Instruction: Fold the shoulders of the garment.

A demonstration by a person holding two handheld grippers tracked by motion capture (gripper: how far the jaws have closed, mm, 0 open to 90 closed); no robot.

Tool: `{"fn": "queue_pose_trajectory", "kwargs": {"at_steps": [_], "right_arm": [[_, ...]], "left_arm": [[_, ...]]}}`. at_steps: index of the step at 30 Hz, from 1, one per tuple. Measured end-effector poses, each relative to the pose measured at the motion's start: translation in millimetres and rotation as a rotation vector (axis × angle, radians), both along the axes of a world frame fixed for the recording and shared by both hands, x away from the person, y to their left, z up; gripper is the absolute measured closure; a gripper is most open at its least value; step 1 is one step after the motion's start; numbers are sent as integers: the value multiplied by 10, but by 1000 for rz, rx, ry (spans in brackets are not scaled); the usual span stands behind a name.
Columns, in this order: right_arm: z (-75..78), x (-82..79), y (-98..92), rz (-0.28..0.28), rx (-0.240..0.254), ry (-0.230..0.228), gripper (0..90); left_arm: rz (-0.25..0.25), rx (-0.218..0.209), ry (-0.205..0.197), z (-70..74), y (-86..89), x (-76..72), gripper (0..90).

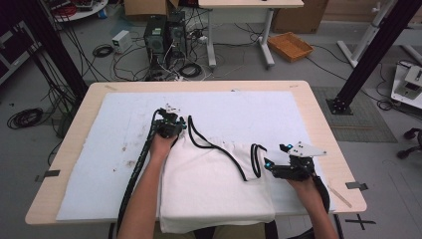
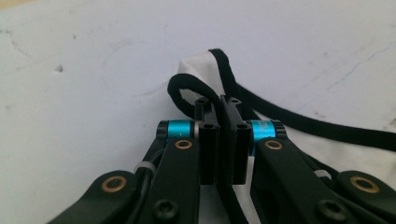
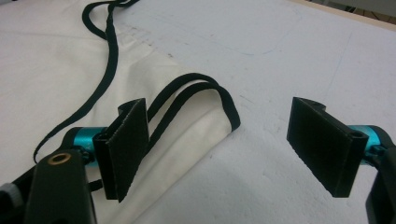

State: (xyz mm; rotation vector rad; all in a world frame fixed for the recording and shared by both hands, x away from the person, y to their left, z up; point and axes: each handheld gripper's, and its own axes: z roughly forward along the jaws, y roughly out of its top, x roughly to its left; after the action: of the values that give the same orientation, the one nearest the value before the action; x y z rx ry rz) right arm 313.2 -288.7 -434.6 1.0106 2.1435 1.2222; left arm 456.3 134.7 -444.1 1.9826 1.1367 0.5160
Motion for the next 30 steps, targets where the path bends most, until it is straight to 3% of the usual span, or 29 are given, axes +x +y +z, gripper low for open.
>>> {"fn": "queue_pose_trajectory", "kwargs": {"at_steps": [2, 3, 4, 5, 7, 11, 13, 15, 17, 18, 20, 21, 22, 25, 28, 29, 30], "right_arm": [[0, -2, -2, -2, 2, -1, 208], [4, -9, -10, -1, 3, -4, 208], [4, -9, -10, -1, 3, -4, 208], [7, -19, -9, -3, 3, -6, 208], [10, -31, -5, -2, 3, -5, 208], [12, -59, 6, -3, 5, -2, 208], [12, -64, 9, -1, 4, -5, 208], [15, -82, 24, -1, 7, -2, 208], [14, -89, 32, 1, 7, -3, 208], [12, -94, 39, 3, 6, -1, 209], [9, -96, 44, 5, 5, -6, 208], [7, -110, 56, 5, 2, -1, 208], [7, -110, 56, 5, 2, -1, 208], [4, -128, 60, 5, -1, -3, 208], [10, -153, 63, -1, 3, 3, 208], [10, -157, 63, -2, 2, 1, 209], [10, -157, 63, -2, 2, 1, 209]], "left_arm": [[-14, -27, -23, 34, 29, -38, 858], [-24, -80, -57, 77, 71, -95, 859], [-24, -80, -57, 77, 71, -95, 859], [-48, -135, -94, 118, 115, -175, 859], [-90, -172, -137, 157, 152, -278, 859], [-163, -212, -212, 231, 229, -532, 859], [-175, -216, -227, 246, 252, -597, 858], [-214, -236, -262, 277, 325, -782, 858], [-228, -249, -268, 275, 346, -838, 857], [-261, -251, -260, 262, 367, -945, 857], [-275, -238, -259, 250, 370, -1001, 857], [-295, -228, -262, 212, 379, -1116, 857], [-295, -228, -262, 212, 379, -1116, 857], [-323, -207, -256, 112, 423, -1323, 857], [-321, -184, -252, 64, 475, -1454, 841], [-306, -184, -236, 58, 498, -1483, 786], [-306, -184, -236, 58, 498, -1483, 625]]}}
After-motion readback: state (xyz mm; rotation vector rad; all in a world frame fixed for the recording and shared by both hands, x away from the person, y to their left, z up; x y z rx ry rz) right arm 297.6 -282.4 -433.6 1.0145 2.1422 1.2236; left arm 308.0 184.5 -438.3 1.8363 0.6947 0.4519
